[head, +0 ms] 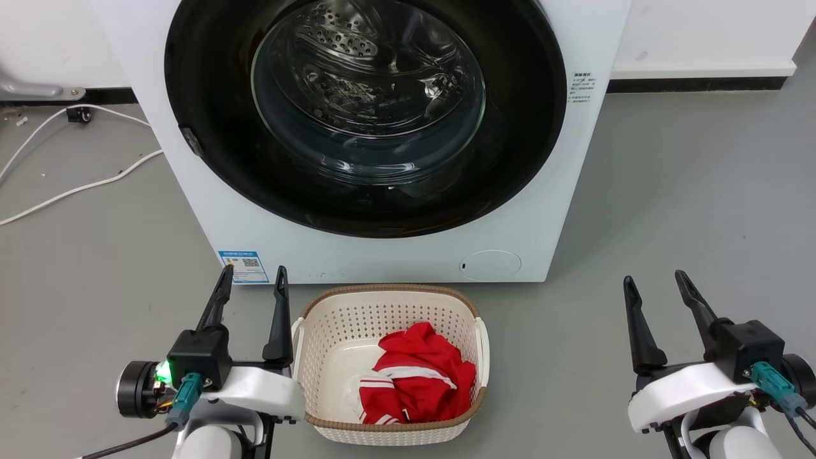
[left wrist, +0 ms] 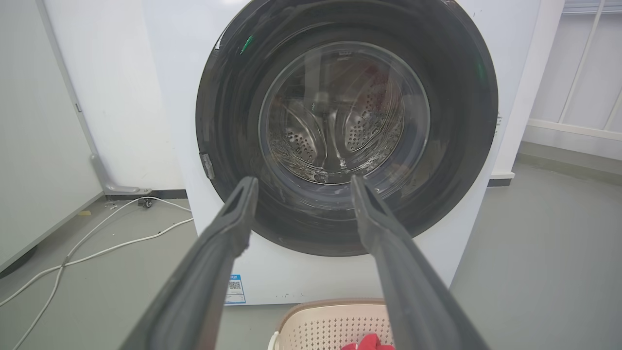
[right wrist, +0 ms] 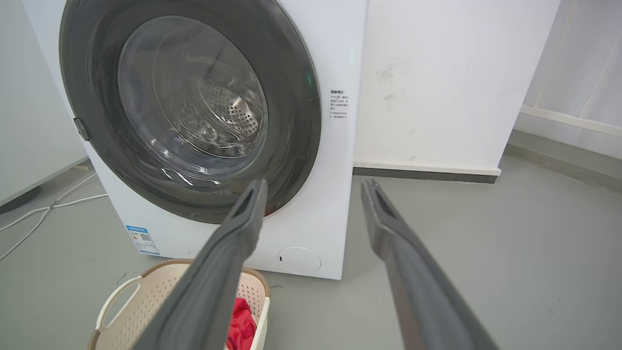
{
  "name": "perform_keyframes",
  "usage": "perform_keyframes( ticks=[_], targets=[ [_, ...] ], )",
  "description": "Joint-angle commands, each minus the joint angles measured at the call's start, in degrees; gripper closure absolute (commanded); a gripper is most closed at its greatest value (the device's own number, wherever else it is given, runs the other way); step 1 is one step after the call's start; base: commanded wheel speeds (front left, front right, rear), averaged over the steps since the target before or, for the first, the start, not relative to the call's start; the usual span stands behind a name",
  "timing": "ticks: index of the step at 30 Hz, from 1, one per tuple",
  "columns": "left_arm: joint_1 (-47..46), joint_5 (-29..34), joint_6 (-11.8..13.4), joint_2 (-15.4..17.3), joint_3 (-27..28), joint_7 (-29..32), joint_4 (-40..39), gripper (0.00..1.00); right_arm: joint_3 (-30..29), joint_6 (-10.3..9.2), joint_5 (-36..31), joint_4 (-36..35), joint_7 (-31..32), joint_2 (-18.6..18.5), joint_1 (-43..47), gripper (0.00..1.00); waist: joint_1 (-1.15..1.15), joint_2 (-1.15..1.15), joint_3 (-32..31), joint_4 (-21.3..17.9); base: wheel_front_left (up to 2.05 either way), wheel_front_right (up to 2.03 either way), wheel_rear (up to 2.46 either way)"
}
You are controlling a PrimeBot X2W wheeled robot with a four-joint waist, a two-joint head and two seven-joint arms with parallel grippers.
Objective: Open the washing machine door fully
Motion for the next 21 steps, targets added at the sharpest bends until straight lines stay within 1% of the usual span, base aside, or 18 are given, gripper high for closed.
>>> perform_keyframes(
  ticks=[1, 8, 15, 21],
  targets=[
    [0.5, 1.4, 0.3, -0.1, 0.1, -0.6, -0.3, 0.00, 0.1, -0.02, -0.9, -0.2, -0.5, -0.2, -0.7, 0.00, 0.00, 0.00, 0.0, 0.1, 0.00, 0.00, 0.00],
    [0.8, 3.7, 0.0, -0.5, 0.4, -1.3, -0.5, 0.00, -0.1, -0.02, -2.1, 0.0, -0.7, -0.1, -0.6, 0.00, 0.00, 0.00, 0.1, 0.2, 0.00, 0.00, 0.00],
    [1.0, 2.4, -0.8, -1.0, 1.3, -1.2, -0.2, 0.00, -0.2, -0.01, -0.5, 0.4, -0.6, -0.1, -0.7, 0.00, 0.00, 0.00, 0.1, 0.2, 0.00, 0.00, 0.00],
    [1.0, 2.6, -1.2, -1.2, 1.7, -1.2, 0.0, 0.00, -0.3, -0.01, 0.1, 0.7, -0.6, -0.1, -0.8, 0.00, 0.00, 0.00, 0.1, 0.2, 0.00, 0.00, 0.00]
  ],
)
